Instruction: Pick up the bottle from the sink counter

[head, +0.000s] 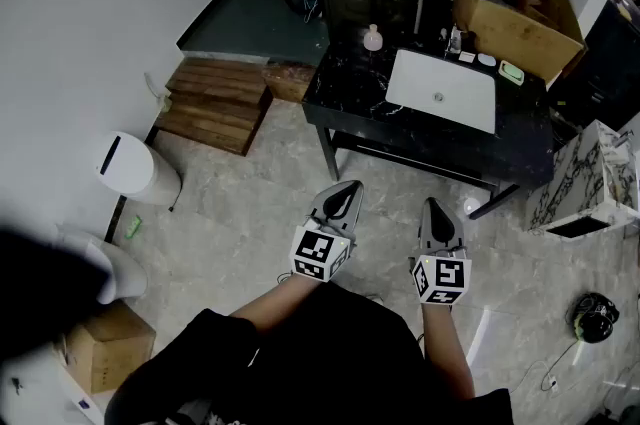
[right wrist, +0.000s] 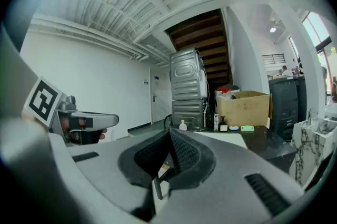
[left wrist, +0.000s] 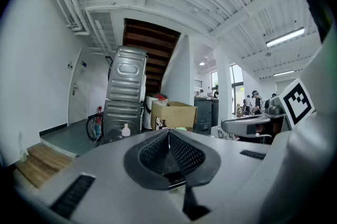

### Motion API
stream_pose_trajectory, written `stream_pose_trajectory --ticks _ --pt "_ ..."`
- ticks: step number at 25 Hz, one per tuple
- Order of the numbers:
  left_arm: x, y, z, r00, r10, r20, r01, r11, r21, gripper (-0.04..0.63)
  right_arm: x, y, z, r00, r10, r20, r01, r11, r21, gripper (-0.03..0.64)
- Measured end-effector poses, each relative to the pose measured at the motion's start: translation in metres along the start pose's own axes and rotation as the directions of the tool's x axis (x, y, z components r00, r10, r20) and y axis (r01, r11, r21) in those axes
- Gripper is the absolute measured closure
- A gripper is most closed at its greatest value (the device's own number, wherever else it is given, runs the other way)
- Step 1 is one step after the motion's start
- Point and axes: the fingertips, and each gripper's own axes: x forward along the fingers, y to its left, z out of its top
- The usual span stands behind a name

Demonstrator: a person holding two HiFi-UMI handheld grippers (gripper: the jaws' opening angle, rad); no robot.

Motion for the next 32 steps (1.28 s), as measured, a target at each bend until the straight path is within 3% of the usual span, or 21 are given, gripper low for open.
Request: stream_pose_trajectory --ticks 6,10,13,17,25,32 --pt "0.004 -0.01 -0.016 1.0 0.017 -0.018 -0.018 1.0 -0.021 0.58 -0.012 -0.026 -0.019 0.999 0.043 -0.018 -0.041 0.995 0.093 0.578" --pt "-0.009 -0.01 -0.022 1.0 0.019 -0.003 -0.019 0.999 -0.029 0.58 -0.023 -0.031 -0.025 0.998 0.058 -0.003 -0.057 0.994 0.09 0.578" --pt "-0.012 -0.003 -0.038 0.997 0.057 -0.046 -0.058 0.998 -0.034 0.58 -0.026 -0.035 -0.028 0.998 0.059 -0.003 -0.059 0.994 0.094 0.578" --pt "0.01 0.009 -0.037 0.997 0.062 -0.05 -0.063 0.998 -0.03 0.58 -0.017 -0.044 -0.027 0.999 0.05 -0.012 -0.05 0.997 0.053 0.577" --pt "0.083 0.043 -0.015 1.0 0.008 0.001 -0.008 1.0 0.012 0.58 0.044 -0.054 -0.032 0.998 0.043 -0.044 -0.042 0.998 0.037 0.578" --pt "0.145 0.104 -0.006 1.0 0.008 -0.003 -0.008 1.0 -0.024 0.578 0.143 -0.075 -0.013 0.998 -0.023 -0.061 0.024 1.0 0.017 0.577"
